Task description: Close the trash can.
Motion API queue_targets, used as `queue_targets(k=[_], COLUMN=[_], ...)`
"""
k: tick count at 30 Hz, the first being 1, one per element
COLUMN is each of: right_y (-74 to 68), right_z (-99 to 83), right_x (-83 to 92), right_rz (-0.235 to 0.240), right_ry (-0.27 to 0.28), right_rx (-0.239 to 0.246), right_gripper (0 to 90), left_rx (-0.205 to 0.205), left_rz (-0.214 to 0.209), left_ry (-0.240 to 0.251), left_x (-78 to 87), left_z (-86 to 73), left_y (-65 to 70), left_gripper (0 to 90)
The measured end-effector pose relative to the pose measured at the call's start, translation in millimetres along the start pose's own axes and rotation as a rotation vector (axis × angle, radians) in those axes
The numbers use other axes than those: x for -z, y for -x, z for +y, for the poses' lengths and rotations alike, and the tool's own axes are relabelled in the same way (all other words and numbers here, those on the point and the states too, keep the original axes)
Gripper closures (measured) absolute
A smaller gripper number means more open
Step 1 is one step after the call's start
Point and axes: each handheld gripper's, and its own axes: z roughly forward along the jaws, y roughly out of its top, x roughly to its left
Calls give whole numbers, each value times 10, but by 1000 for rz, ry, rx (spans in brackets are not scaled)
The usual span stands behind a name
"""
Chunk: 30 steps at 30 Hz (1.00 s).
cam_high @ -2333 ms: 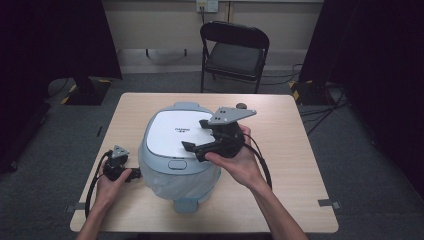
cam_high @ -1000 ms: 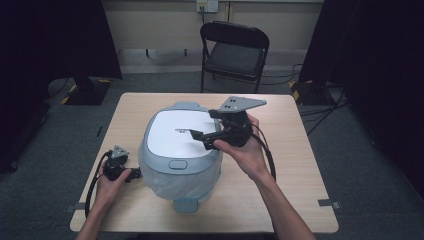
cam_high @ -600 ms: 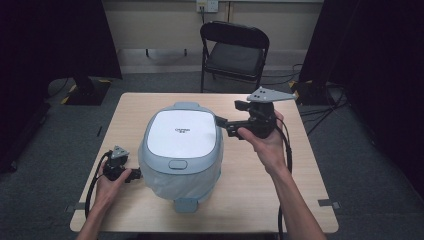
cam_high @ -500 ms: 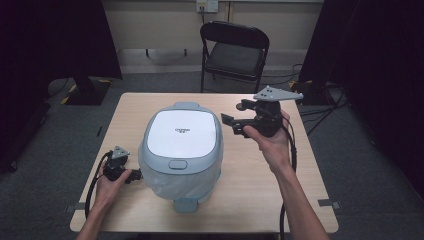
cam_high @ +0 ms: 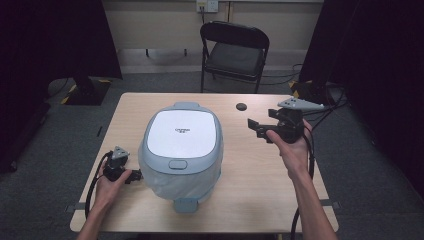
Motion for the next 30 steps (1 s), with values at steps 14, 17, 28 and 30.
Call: queue_targets(k=[14,17,28,30], right_y=[349,400,537,572], right_z=[-529,-642,-1156,-1254], right_x=[-32,-52,-188,-210], right_rz=[-97,-115,-163,-168], right_ry=[-104,-126,-244,-270], right_rx=[-75,-90,-106,-114], right_gripper=[154,154,172,171], left_rx=[0,0,0,0], left_rz=[-1,-1,-1,0], left_ry=[1,1,1,0], left_x=[0,-1,-1,0], left_z=[-1,-1,-1,0], left_y=[-1,-1,0,0], left_gripper=[80,80,80,80])
